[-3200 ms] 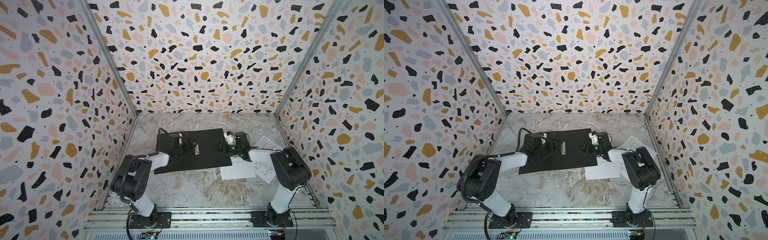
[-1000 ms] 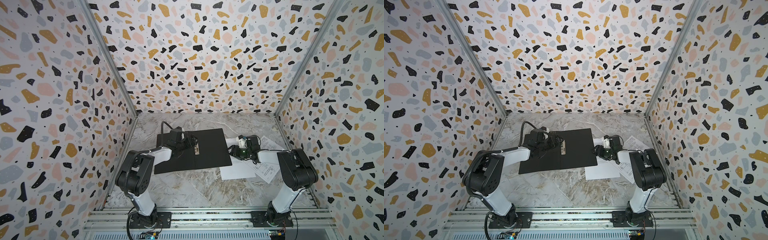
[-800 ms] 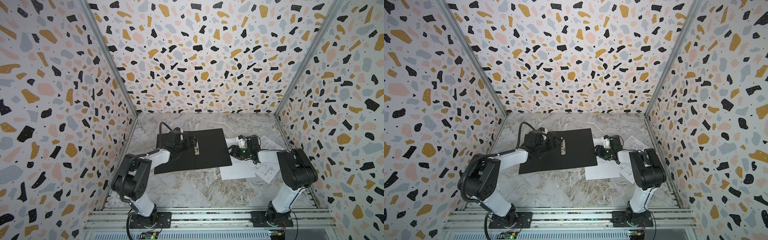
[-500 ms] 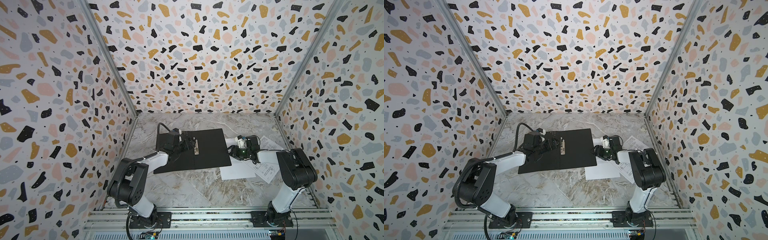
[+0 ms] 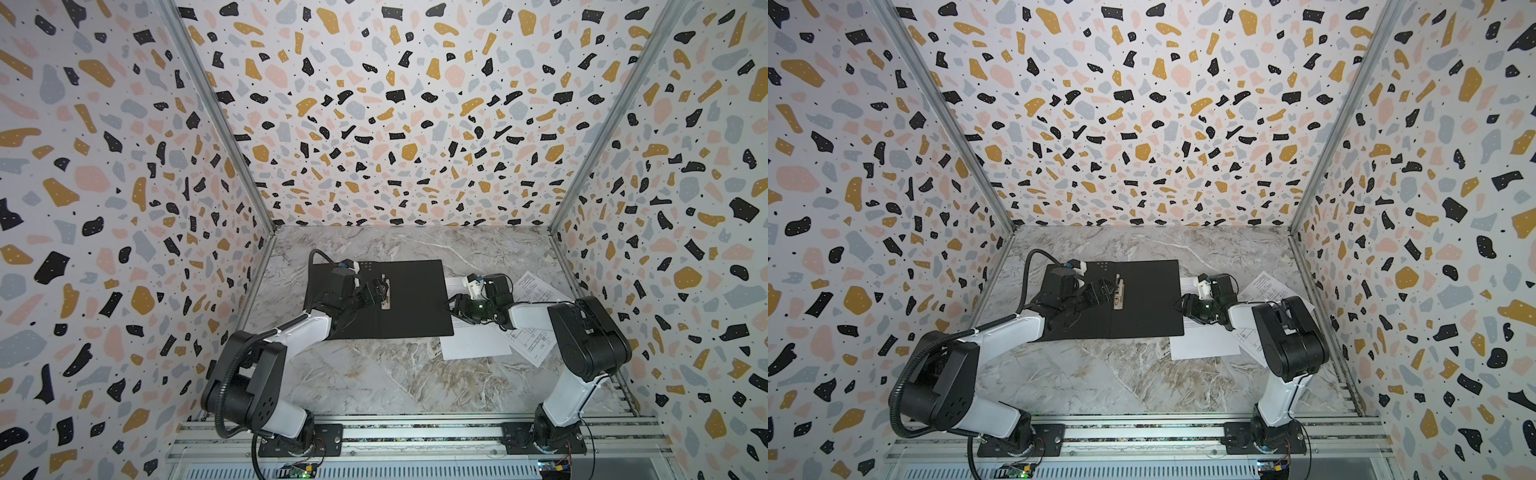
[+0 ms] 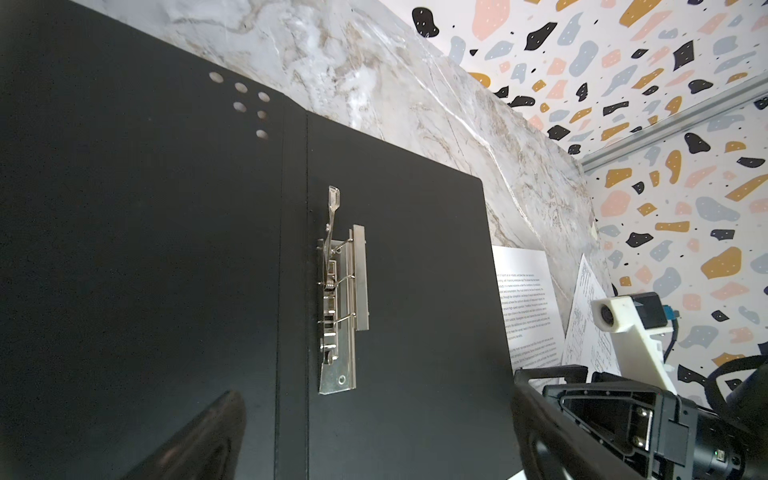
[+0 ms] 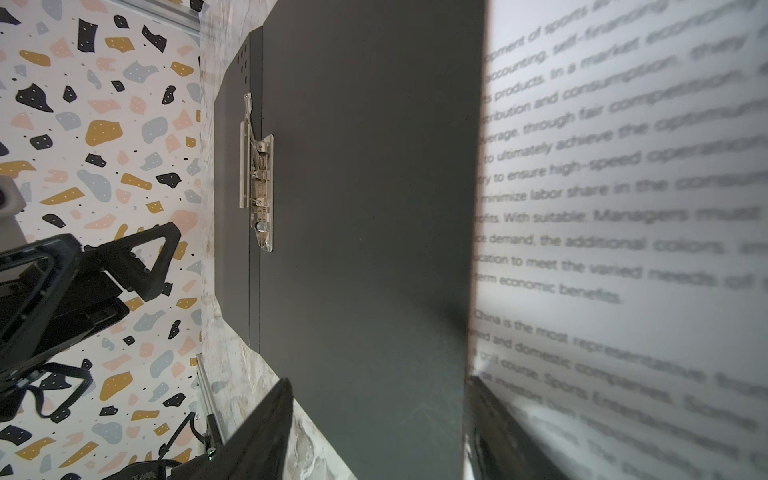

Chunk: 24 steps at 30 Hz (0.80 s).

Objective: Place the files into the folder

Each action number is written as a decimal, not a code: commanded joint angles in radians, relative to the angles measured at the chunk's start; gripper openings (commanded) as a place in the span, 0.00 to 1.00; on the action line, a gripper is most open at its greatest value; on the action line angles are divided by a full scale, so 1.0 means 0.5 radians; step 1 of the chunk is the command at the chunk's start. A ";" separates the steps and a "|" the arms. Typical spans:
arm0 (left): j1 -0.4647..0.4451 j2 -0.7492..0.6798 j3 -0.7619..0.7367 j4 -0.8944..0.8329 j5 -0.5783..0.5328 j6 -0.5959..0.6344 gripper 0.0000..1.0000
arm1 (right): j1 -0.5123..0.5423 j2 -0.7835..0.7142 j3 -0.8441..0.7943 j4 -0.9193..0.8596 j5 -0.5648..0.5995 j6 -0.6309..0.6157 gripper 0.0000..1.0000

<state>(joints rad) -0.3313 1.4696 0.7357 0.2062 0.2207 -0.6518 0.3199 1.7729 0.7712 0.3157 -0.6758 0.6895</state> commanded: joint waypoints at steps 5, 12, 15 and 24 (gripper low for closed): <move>-0.003 -0.182 -0.099 0.017 -0.072 0.050 0.99 | 0.071 -0.052 0.015 0.033 -0.005 0.038 0.65; -0.023 -0.334 -0.241 0.037 -0.086 0.004 0.99 | 0.048 -0.203 0.018 -0.155 0.166 -0.087 0.66; -0.081 -0.404 -0.291 0.038 -0.139 -0.015 0.99 | 0.006 -0.289 -0.022 -0.218 0.235 -0.137 0.67; -0.381 -0.496 -0.339 0.020 -0.403 -0.064 1.00 | -0.237 -0.582 -0.243 -0.307 0.425 -0.253 0.70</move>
<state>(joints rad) -0.4862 1.2366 0.5800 0.2016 0.0807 -0.6708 0.2256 1.5280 0.6689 0.2188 -0.5240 0.6113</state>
